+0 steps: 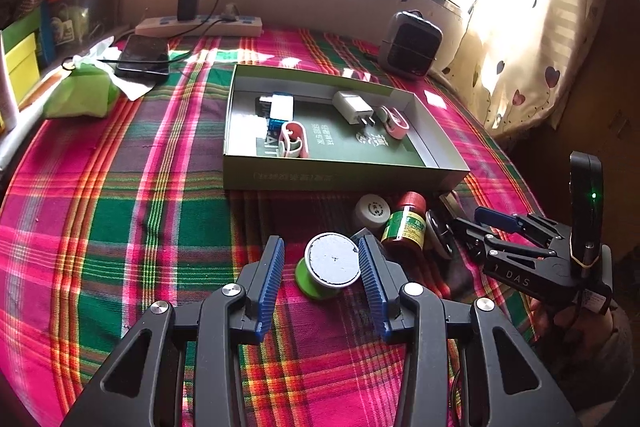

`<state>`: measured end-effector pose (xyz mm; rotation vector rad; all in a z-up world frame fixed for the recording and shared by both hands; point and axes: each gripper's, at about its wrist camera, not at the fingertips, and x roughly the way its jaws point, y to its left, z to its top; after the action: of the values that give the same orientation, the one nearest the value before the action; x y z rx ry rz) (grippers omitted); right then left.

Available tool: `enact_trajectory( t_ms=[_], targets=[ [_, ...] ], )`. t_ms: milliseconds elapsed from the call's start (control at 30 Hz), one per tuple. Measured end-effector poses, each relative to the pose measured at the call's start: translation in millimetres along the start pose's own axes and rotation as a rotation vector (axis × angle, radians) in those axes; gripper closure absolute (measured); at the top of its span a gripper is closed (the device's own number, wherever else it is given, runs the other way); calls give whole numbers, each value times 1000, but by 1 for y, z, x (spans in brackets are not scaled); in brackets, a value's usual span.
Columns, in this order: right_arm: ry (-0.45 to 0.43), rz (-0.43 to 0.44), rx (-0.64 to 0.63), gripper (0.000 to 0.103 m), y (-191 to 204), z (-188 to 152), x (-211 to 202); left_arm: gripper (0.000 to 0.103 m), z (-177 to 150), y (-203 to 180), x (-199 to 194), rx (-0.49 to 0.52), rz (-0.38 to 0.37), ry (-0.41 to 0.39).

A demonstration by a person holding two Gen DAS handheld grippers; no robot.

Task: Organize rigid objects
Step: 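Close the right tool on the black rectangular stick while the left tool approaches the tape roll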

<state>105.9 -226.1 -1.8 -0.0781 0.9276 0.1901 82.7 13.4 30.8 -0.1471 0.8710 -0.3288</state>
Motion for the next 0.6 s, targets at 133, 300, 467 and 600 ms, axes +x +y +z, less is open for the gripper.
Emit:
enact_trajectory(
  t_ms=[133, 300, 467, 600],
  targets=[
    [-3, -25, 13, 53, -10, -1, -2, 65, 0, -3, 2, 8, 7, 7],
    [-8, -53, 79, 54, -31, -4, -4, 65, -1, -6, 6, 10, 21, 24],
    [-15, -73, 97, 68, -45, -6, -7, 65, -2, -11, 12, 18, 25, 39],
    [-17, -73, 106, 79, -51, -6, -7, 65, -2, -14, 17, 23, 43, 49]
  ],
)
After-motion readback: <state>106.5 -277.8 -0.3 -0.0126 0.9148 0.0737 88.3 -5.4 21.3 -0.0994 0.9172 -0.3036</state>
